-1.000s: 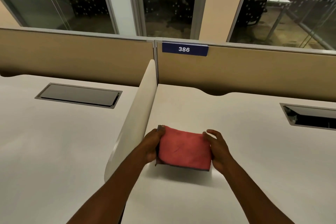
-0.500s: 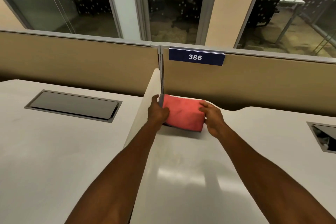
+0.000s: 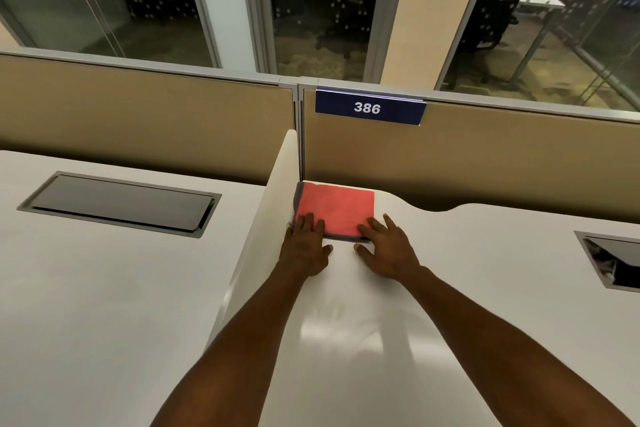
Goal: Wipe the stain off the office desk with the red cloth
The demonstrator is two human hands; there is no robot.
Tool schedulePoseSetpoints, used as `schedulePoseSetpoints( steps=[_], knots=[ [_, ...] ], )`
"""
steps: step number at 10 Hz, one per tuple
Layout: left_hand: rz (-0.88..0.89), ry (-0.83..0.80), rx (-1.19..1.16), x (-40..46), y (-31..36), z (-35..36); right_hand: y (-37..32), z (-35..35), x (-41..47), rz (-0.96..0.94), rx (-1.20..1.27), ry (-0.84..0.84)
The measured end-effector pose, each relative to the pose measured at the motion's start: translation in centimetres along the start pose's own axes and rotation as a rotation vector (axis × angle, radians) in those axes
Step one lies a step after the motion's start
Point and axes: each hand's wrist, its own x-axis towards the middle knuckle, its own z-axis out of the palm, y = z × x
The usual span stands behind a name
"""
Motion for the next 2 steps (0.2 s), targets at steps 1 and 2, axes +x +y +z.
schedulePoseSetpoints(
  steps=[1,2],
  knots=[
    [0.010,-0.057,0.024,-0.9,0.9,-2.2,0.1,-2.7,-1.2,-0.026,-0.025,-0.076],
    [0.062,-0.044,0.032,-2.2,1.1,-3.7,0.5,-4.6,-2.6,-0.029,-0.047,-0.050]
  ],
)
